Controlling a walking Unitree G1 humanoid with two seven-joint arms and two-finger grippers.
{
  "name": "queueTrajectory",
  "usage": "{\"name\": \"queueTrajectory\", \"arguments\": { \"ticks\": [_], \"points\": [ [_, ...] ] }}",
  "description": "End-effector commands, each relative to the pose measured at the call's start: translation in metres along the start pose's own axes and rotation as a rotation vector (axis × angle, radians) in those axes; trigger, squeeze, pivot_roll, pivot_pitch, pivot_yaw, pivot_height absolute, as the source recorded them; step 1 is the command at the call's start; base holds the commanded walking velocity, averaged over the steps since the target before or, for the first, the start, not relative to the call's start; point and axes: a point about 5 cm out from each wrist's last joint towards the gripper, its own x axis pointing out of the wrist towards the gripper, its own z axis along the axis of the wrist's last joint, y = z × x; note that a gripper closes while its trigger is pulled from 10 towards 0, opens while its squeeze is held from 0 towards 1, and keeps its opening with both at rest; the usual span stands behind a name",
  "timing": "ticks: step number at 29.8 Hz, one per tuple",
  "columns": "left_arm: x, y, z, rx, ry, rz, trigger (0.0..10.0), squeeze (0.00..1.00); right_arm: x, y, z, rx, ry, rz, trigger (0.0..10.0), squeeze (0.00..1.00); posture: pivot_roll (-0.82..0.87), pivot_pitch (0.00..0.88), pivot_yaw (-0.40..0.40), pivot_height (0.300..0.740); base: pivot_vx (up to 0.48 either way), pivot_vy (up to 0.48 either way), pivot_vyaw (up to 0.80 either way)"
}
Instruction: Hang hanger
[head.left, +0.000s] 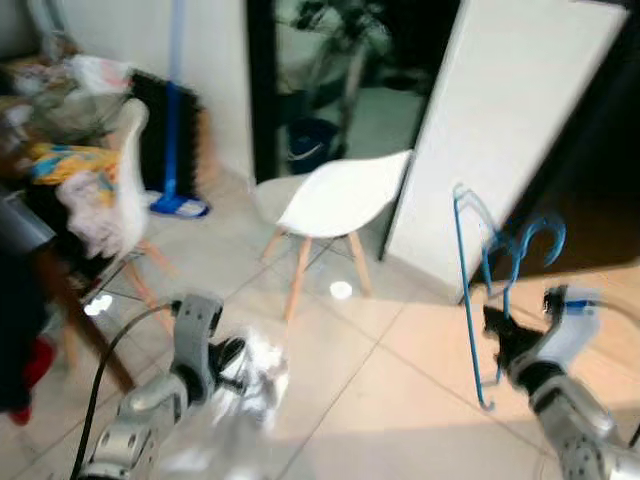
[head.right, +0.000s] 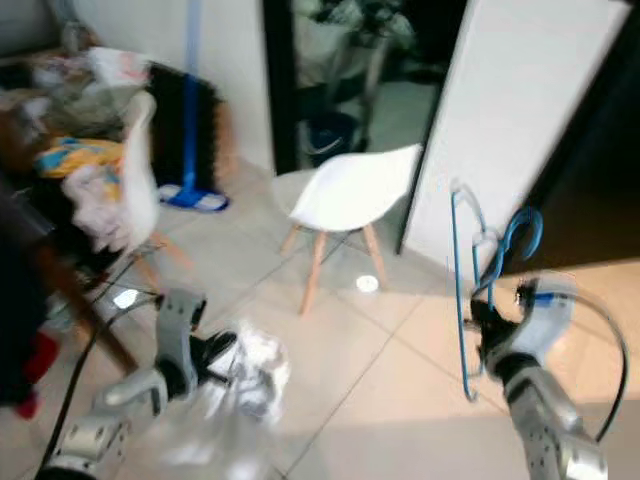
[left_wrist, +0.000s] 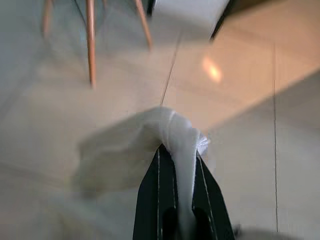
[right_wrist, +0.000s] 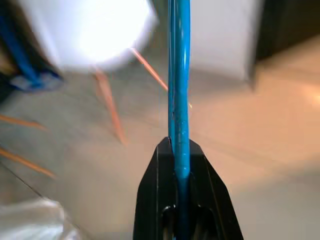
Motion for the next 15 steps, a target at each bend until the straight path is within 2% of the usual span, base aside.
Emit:
{"name": "queueTrajectory", "arguments": {
  "ticks": [1,2,3,6,9,10,11,13,15],
  "points": [
    [-0.001,-0.002,-0.009,-0.036,-0.007,0.031,10.0,0.00,-0.005,0.000,-0.020,-0.019,0.048,0.007,10.0,0.00,-0.02,0.063,-0.026,0.740,0.000,0.000,-0.80],
    [-0.002,-0.003,-0.015,-0.048,0.005,0.046,10.0,0.00,-0.011,-0.003,-0.031,-0.013,0.075,0.001,10.0,0.00,-0.02,0.067,-0.030,0.740,0.000,0.000,-0.80],
    [-0.002,-0.003,-0.015,-0.048,0.005,0.046,10.0,0.00,-0.011,-0.003,-0.031,-0.013,0.075,0.001,10.0,0.00,-0.02,0.067,-0.030,0.740,0.000,0.000,-0.80],
    [-0.010,-0.010,-0.032,-0.067,0.031,0.047,10.0,0.00,-0.030,-0.011,-0.055,0.009,0.124,-0.004,10.0,0.00,-0.03,0.076,-0.034,0.740,0.000,0.000,-0.80],
    [-0.013,-0.012,-0.037,-0.065,0.041,0.042,10.0,0.00,-0.034,-0.013,-0.060,0.011,0.135,0.000,10.0,0.00,-0.03,0.077,-0.035,0.740,0.000,0.000,-0.80],
    [-0.016,-0.013,-0.045,-0.057,0.054,0.042,10.0,0.00,-0.040,-0.015,-0.069,0.014,0.151,-0.005,10.0,0.00,-0.03,0.080,-0.035,0.740,0.000,0.000,-0.80],
    [-0.020,-0.014,-0.050,-0.096,0.040,0.047,10.0,0.00,-0.046,-0.018,-0.080,0.021,0.166,-0.019,10.0,0.00,-0.03,0.081,-0.032,0.740,0.000,0.000,-0.80],
    [-0.022,-0.012,-0.057,-0.122,0.023,0.072,10.0,0.00,-0.053,-0.022,-0.095,0.043,0.178,-0.041,10.0,0.00,-0.03,0.085,-0.030,0.740,0.000,0.000,-0.80],
    [-0.022,-0.006,-0.057,-0.169,-0.015,0.097,10.0,0.00,-0.052,-0.019,-0.107,0.220,0.134,-0.024,10.0,0.00,-0.02,0.082,-0.033,0.740,0.000,0.000,-0.80]
  ]
}}
